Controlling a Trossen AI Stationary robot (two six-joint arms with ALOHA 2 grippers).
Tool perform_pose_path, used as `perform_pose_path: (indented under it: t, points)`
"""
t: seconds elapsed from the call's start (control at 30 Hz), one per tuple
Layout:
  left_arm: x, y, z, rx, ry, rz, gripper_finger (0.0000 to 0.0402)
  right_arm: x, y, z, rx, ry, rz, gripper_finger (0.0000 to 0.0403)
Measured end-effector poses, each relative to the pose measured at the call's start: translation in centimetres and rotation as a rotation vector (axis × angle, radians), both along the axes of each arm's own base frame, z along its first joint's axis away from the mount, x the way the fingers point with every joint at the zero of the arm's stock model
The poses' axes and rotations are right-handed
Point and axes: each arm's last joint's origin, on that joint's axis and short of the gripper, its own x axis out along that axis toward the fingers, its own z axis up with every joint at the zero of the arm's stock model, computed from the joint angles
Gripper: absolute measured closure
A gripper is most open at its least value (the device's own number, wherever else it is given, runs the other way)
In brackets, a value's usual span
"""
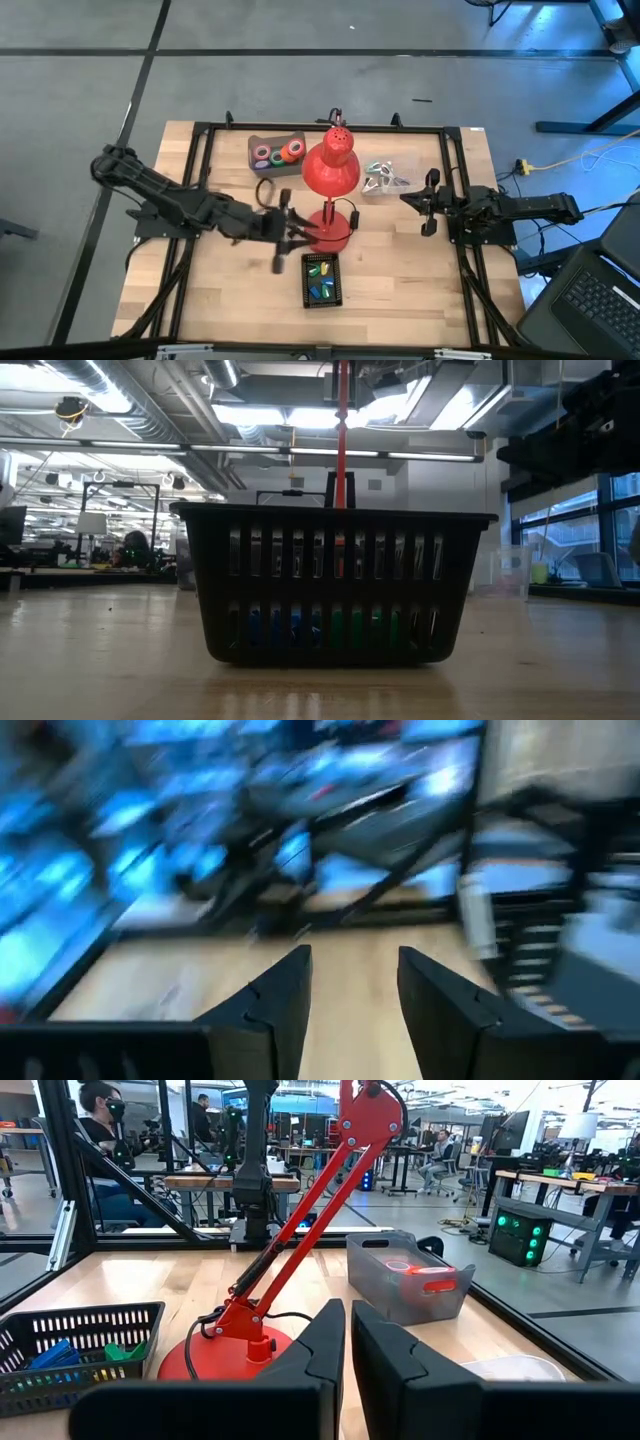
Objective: Pick and place Stapler, Stapler remover, tape
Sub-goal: Return to Home Position
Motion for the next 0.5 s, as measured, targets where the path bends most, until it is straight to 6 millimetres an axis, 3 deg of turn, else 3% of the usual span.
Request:
perform_pose_path:
  t: [0.17,0.33,0.5]
  points:
    - [-2.8,2.3,-3.6,0.022,-0.234,-0.166,0.0260,0.0,0.0,0.0,0.000,0.000,0.000,0.0377]
    - [-6.4,4.4,-8.5,0.018,-0.273,-0.142,0.0260,0.0,0.0,0.0,0.000,0.000,0.000,0.0377]
    - [-9.8,5.6,-10.6,0.003,-0.294,-0.135,0.0260,0.0,0.0,0.0,0.000,0.000,0.000,0.0377]
